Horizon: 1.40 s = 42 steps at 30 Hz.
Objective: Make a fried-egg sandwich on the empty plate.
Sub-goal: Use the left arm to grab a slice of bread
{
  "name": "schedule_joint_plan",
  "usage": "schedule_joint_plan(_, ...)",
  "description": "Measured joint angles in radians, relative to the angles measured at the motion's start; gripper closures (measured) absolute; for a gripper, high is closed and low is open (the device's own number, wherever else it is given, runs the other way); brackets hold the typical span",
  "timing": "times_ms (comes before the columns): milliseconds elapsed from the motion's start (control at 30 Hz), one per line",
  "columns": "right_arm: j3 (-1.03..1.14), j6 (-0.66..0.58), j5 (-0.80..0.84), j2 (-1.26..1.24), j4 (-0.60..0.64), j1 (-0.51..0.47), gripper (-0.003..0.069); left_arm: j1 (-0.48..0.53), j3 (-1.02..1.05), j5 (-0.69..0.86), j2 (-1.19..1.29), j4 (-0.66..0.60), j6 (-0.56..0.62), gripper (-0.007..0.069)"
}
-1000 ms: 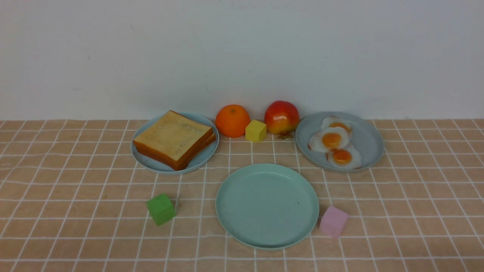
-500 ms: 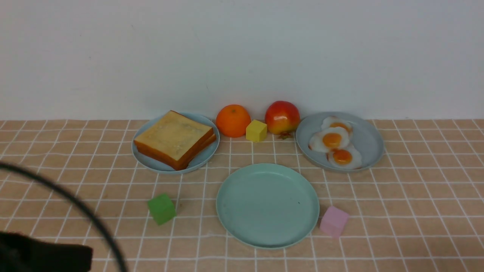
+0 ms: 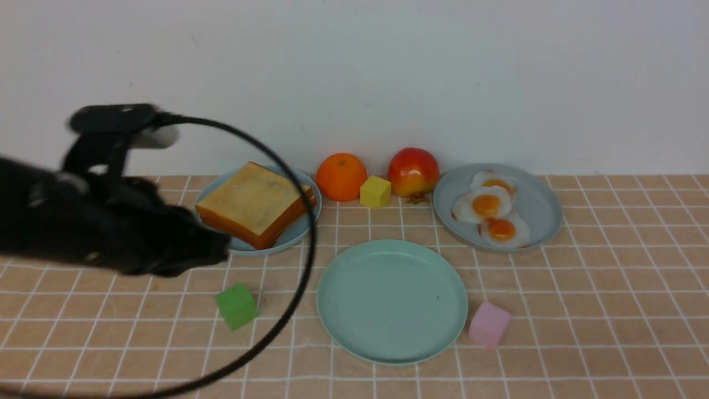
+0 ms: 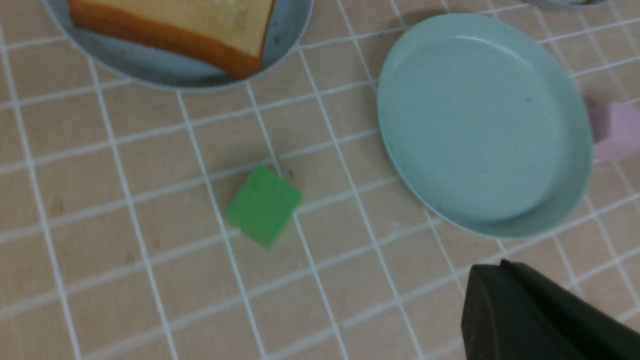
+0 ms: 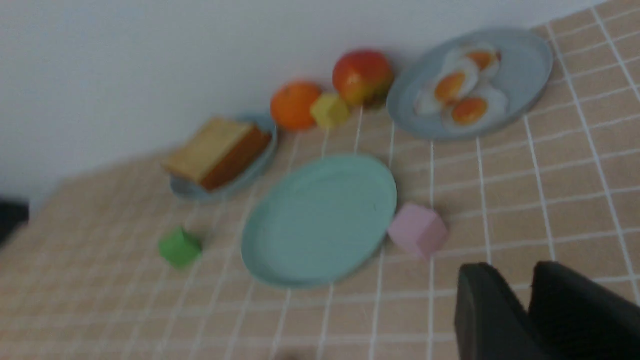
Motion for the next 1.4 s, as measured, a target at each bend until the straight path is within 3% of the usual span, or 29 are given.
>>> schedule_joint_plan(100, -0.229, -0.114, 0.260, 0.202, -0.048, 0.012, 0.0658, -0.060, -0.135, -0.007, 0.174, 0.084, 0.033, 0.0638)
schedule_joint_plan(367, -0.382, -0.160, 0.332, 0.343, -0.060, 0.104, 0.0669, -0.070, -0.489, 0.048, 0.504, 0.342, -0.124, 0.0635)
schedule_joint_plan(500, -0.386, -0.176, 0.329, 0.347, -0.067, 0.117, 0.0668, -0.067, -0.639, 0.104, 0.655, 0.447, -0.133, 0.0559)
schedule_joint_plan(700, -0.386, -0.179, 0.328, 0.347, -0.067, 0.118, 0.0664, -0.067, -0.751, 0.111, 0.801, 0.543, -0.136, 0.0295)
schedule_joint_plan(733, -0.386, -0.179, 0.328, 0.347, -0.067, 0.118, 0.0664, -0.067, -0.751, 0.111, 0.803, 0.545, -0.136, 0.0295)
schedule_joint_plan(800, -0.386, -0.179, 0.328, 0.347, -0.067, 0.118, 0.0662, -0.067, -0.755, 0.099, 0.832, 0.567, -0.138, 0.0219)
schedule_joint_plan(900, -0.386, -0.179, 0.328, 0.347, -0.063, 0.118, 0.0660, -0.067, -0.755, 0.079, 0.860, 0.583, -0.138, 0.0195)
schedule_joint_plan(1033, -0.386, -0.179, 0.328, 0.347, -0.047, 0.118, 0.0658, -0.067, -0.759, 0.065, 0.873, 0.604, -0.138, 0.0200)
schedule_joint_plan(1267, -0.386, -0.179, 0.333, 0.347, -0.036, 0.118, 0.0659, -0.068, -0.761, 0.068, 0.879, 0.614, -0.165, 0.0368)
schedule_joint_plan(1400, -0.386, -0.179, 0.337, 0.347, -0.032, 0.118, 0.0657, -0.069, -0.761, 0.078, 0.861, 0.608, -0.168, 0.0388)
